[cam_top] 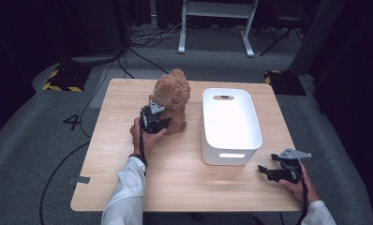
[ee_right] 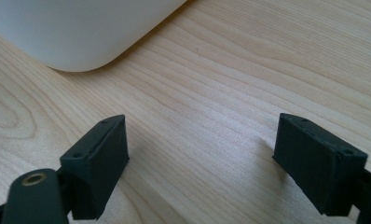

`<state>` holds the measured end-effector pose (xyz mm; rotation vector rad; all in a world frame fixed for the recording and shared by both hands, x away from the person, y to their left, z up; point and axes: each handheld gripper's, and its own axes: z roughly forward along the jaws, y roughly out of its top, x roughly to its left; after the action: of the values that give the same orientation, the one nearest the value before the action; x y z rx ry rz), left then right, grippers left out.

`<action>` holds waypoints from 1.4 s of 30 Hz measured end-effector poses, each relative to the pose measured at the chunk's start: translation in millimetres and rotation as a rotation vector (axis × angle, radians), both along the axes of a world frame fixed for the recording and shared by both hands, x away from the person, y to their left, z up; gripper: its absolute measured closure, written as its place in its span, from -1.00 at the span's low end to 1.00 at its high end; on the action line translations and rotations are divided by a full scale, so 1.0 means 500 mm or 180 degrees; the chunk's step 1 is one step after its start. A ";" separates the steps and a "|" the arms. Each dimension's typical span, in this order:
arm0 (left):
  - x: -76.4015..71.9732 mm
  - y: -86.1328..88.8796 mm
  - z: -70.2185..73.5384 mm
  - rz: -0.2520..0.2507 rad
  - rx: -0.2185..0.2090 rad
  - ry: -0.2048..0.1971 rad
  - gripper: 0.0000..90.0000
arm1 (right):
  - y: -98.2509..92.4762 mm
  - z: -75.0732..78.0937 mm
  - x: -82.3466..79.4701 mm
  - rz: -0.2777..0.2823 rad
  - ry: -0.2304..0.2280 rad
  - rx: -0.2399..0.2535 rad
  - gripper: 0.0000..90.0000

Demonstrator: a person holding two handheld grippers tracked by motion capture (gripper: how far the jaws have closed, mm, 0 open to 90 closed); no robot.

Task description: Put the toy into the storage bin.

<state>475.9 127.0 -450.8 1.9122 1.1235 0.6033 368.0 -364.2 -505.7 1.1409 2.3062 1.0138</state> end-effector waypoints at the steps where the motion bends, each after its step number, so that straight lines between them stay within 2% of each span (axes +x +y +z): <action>1: -0.002 0.001 0.001 -0.0007 -0.0008 -0.0004 0.31 | 0.000 0.000 0.000 0.0002 0.0002 0.0000 -0.62; 5: -0.011 0.006 0.001 -0.0024 -0.0046 -0.0040 0.34 | 0.001 0.000 0.002 0.0006 0.0009 -0.0002 -0.63; 11: -0.019 0.010 0.005 -0.0060 -0.0023 -0.0097 0.36 | 0.001 0.000 0.003 0.0005 0.0010 -0.0003 -0.63; 17: -0.031 0.019 0.015 -0.0028 -0.0158 -0.0167 0.36 | 0.001 0.000 0.003 0.0004 0.0009 -0.0004 -0.63; 28: -0.041 0.025 0.020 -0.0019 -0.0225 -0.0217 0.36 | 0.001 0.000 0.003 0.0003 0.0009 -0.0004 -0.63; 42: -0.064 0.014 0.050 -0.0024 -0.0271 -0.0324 0.35 | 0.001 0.000 0.004 0.0000 0.0012 -0.0006 -0.64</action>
<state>444.0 134.1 -425.8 1.7923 1.0605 0.6315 369.8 -363.6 -505.7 1.1431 2.3094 1.0101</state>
